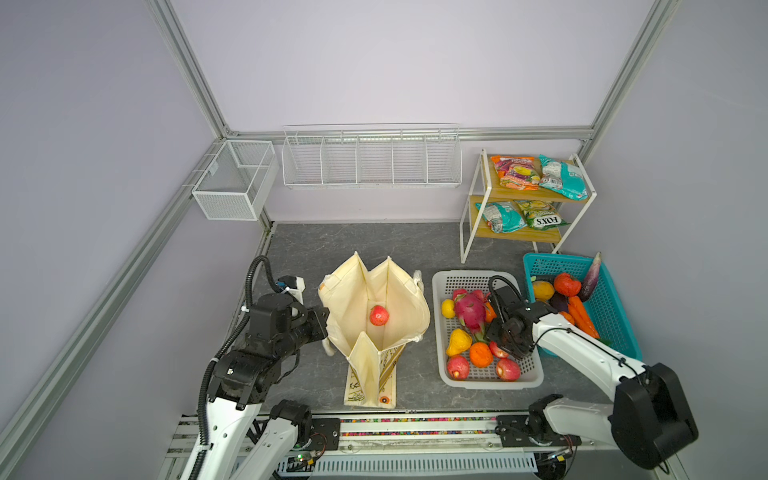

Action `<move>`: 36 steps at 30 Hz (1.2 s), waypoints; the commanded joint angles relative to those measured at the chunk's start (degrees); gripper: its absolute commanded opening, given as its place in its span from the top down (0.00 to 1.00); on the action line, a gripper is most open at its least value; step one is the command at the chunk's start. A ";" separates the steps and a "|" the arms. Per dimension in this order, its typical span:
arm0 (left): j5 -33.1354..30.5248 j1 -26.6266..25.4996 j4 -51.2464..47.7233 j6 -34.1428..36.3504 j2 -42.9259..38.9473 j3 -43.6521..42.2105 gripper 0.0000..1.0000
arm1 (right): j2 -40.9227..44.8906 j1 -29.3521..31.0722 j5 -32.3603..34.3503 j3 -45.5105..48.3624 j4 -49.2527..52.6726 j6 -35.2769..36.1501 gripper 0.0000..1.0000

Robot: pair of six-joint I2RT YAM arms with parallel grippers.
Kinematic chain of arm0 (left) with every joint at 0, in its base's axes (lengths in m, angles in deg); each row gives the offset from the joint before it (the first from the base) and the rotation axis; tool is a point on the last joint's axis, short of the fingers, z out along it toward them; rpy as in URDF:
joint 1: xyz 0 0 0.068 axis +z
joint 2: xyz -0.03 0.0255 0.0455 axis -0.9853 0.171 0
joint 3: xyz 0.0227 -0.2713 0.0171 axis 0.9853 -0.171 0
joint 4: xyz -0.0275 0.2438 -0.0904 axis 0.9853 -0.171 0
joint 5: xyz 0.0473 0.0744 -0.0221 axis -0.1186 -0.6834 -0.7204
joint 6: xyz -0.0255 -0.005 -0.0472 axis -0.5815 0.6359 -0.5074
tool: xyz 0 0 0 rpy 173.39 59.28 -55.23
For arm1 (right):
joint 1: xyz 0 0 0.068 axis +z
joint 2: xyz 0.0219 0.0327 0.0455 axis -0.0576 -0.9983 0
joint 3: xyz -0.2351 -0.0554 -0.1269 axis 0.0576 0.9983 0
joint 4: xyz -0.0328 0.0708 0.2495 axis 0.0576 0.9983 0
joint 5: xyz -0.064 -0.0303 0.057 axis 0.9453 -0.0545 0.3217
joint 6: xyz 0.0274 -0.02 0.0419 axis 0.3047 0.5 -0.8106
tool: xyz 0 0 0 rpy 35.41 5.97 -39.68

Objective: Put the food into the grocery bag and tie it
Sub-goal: 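Lower the right gripper onto another red apple in the white basket, then lift the second red apple with the right gripper and carry it over the bag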

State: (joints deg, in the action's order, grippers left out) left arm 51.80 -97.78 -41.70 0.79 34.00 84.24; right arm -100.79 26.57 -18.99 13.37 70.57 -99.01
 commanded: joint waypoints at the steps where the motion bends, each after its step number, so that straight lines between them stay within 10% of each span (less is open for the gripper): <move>1: 0.50 -0.04 -2.71 0.72 -0.19 -0.99 1.00 | 0.93 -0.29 -0.30 -0.01 0.73 -0.45 0.39; 25: 0.85 -0.03 -4.29 0.63 -1.02 1.04 1.00 | 15.75 1.12 -2.17 -31.62 23.00 3.69 0.47; 36: 1.02 0.01 -4.65 0.21 -1.69 0.78 1.00 | 11.72 11.28 -5.75 -43.59 20.76 3.41 0.49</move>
State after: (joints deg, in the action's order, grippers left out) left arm 51.84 -97.78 -42.97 0.94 32.78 84.56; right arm -87.90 35.49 -23.52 -27.77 91.64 -95.97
